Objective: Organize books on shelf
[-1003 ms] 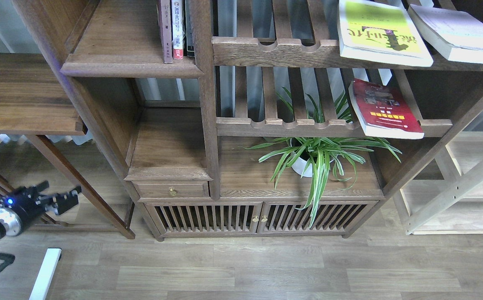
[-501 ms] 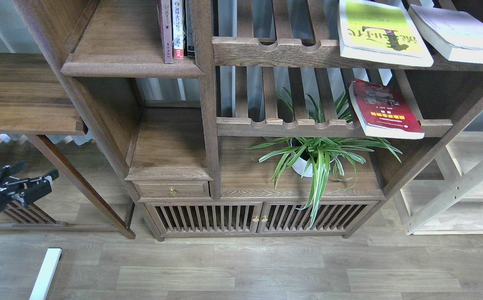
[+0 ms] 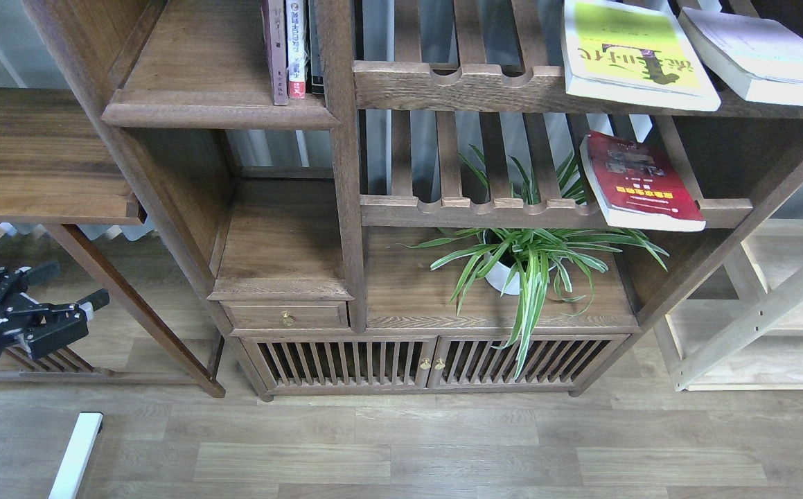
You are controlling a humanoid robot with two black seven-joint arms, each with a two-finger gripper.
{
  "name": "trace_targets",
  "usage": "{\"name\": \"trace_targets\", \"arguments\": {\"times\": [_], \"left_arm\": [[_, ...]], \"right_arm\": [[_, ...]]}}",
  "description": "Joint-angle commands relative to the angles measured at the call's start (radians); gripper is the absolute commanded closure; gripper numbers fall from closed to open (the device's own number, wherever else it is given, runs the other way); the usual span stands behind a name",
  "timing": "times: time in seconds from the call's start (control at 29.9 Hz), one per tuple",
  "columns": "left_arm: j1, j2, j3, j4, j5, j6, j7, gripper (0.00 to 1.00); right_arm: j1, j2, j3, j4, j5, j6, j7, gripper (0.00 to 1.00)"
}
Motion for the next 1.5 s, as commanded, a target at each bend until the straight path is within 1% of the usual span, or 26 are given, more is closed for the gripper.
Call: {"name": "trace_targets", "arguments": {"times": [0.0, 0.2, 0.3, 0.4, 0.5, 0.64, 0.84, 0.97, 1.07, 1.17, 1.27, 1.47], "left_arm": [[0.013, 0.004, -0.007, -0.010, -0.015, 0.004, 0.000, 0.00], [0.015, -0.003, -0.009, -0.012, -0.029, 0.033, 0.000, 0.00], [0.015, -0.006, -0.009, -0.019, -0.028, 0.039, 0.002, 0.00], [0.015, -0.010, -0.009, -0.022, -0.028, 0.042, 0.005, 0.00], [0.015, -0.024, -0.007, -0.022, -0.028, 0.045, 0.008, 0.00], [0.013, -0.033, -0.006, -0.022, -0.026, 0.056, 0.011, 0.00], [0.013, -0.046, -0.004, -0.022, -0.026, 0.058, 0.014, 0.00], [0.015, -0.055, -0.001, -0.021, -0.026, 0.062, 0.014, 0.00], [0.013, -0.064, 0.007, -0.021, -0.026, 0.087, 0.014, 0.00], [0.013, -0.072, 0.008, -0.021, -0.026, 0.094, 0.014, 0.00], [0.015, -0.073, 0.008, -0.021, -0.026, 0.102, 0.016, 0.00], [0.013, -0.076, 0.008, -0.021, -0.026, 0.113, 0.019, 0.00]], "right_arm": [[0.000, -0.098, 0.022, 0.131, -0.007, -0.055, 0.000, 0.00], [0.069, -0.255, 0.026, 0.353, -0.094, -0.161, 0.000, 0.00], [0.099, -0.327, 0.028, 0.473, -0.145, -0.248, 0.000, 0.00], [0.141, -0.388, 0.026, 0.580, -0.182, -0.308, 0.000, 0.00], [0.176, -0.421, 0.026, 0.645, -0.206, -0.358, 0.000, 0.00], [0.208, -0.421, 0.025, 0.677, -0.255, -0.443, 0.000, 0.00], [0.279, -0.416, 0.025, 0.726, -0.338, -0.489, 0.000, 0.00], [0.337, -0.410, 0.025, 0.746, -0.372, -0.501, 0.000, 0.01], [0.363, -0.408, 0.025, 0.769, -0.432, -0.503, 0.000, 0.02], [0.397, -0.410, 0.025, 0.792, -0.466, -0.509, 0.000, 0.03], [0.415, -0.411, 0.025, 0.800, -0.501, -0.509, 0.000, 0.06], [0.454, -0.407, 0.022, 0.812, -0.582, -0.514, 0.000, 0.07]]}}
